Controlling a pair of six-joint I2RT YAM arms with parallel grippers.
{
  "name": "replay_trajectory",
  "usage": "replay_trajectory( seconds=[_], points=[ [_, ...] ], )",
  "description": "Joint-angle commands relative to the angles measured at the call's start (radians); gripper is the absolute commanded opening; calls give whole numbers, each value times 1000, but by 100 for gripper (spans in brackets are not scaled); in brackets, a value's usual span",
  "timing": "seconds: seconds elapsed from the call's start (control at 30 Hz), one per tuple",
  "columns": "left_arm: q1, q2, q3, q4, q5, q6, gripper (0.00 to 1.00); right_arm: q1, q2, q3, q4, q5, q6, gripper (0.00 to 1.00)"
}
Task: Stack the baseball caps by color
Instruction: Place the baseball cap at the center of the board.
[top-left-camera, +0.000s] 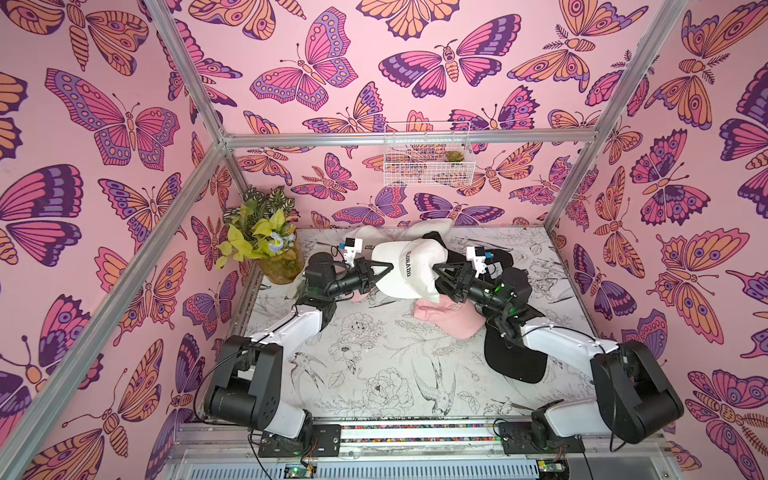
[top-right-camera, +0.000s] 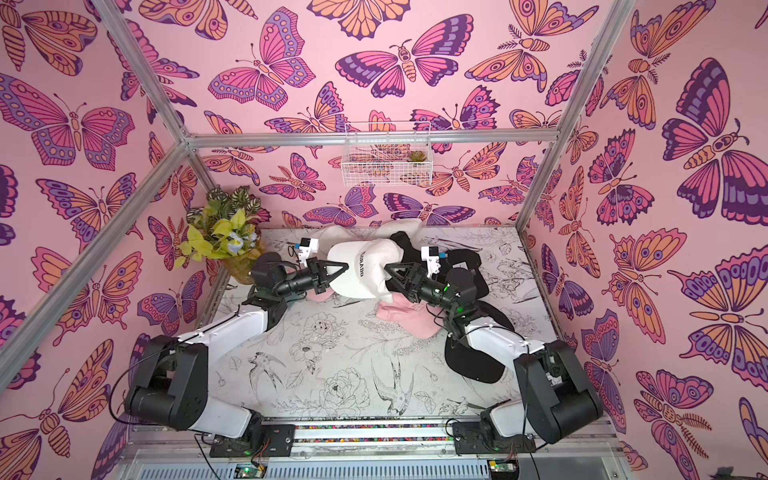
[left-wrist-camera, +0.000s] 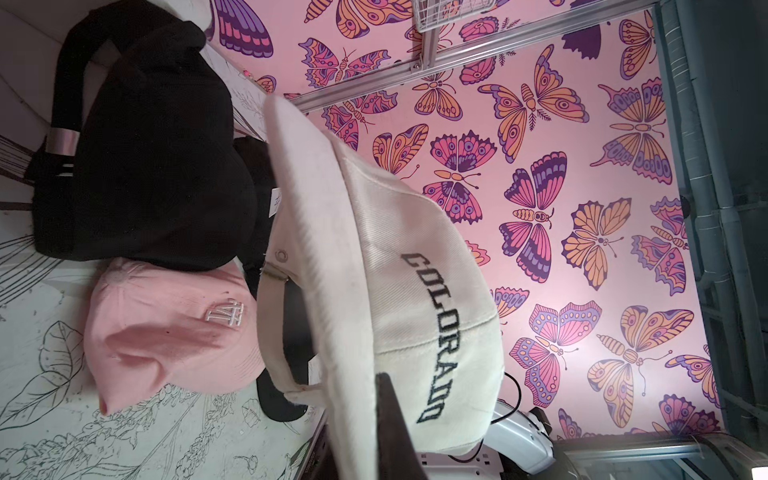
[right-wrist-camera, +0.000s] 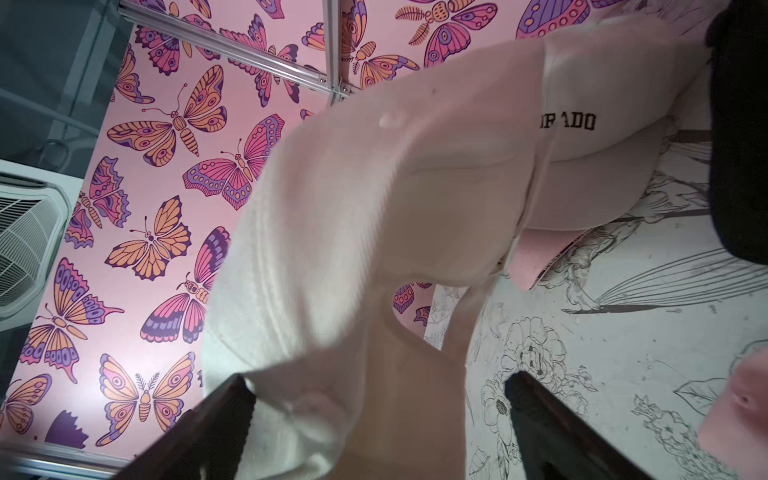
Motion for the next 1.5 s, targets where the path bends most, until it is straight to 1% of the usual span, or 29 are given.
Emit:
replay_trajectory(
  seconds=[0.0, 0.1, 0.13, 0.2, 0.3, 0.37, 0.47, 0.7, 0.93, 1.03, 1.1, 1.2, 1.3, 1.4, 1.47],
  points=[
    [-13, 39, 28, 54, 23, -8, 0, 30, 62, 55, 172, 31, 51, 99],
    [-11, 63, 30, 67, 21, -14, 0, 49, 149, 93, 370, 31, 143, 99],
    [-6, 70, 29, 67, 22, -12, 0, 50, 180, 111, 392, 31, 175, 99],
    [9, 78, 23, 72, 23, -14, 0, 49, 178, 99, 392, 45, 184, 99],
    [34, 76, 5, 73, 16, -9, 0, 42, 149, 26, 393, 132, 169, 99],
    [47, 76, -6, 68, 14, -6, 0, 38, 103, -13, 391, 163, 158, 99],
    [44, 88, 1, 65, 27, -9, 0, 35, 99, -19, 388, 151, 157, 99],
    [15, 102, 12, 76, 46, -8, 0, 52, 180, 58, 387, 113, 171, 99],
    [19, 114, -15, 106, 44, -17, 0, 81, 232, 119, 397, 100, 191, 99],
    [38, 113, -31, 20, 7, 43, 0, 76, 180, 98, 414, 98, 186, 100],
    [49, 114, -40, -83, -31, 102, 0, 74, 111, 93, 411, 75, 159, 100],
    [47, 121, -46, -109, -40, 120, 0, 74, 38, 94, 374, 43, 115, 100],
    [44, 118, -44, -106, -35, 118, 0, 74, -14, 106, 239, 6, 45, 100],
    [43, 109, -42, -100, -29, 118, 0, 79, -36, 126, 117, -22, -25, 100],
    [41, 106, -40, -96, -26, 115, 0, 80, -39, 124, 77, -19, -50, 99]
  ],
)
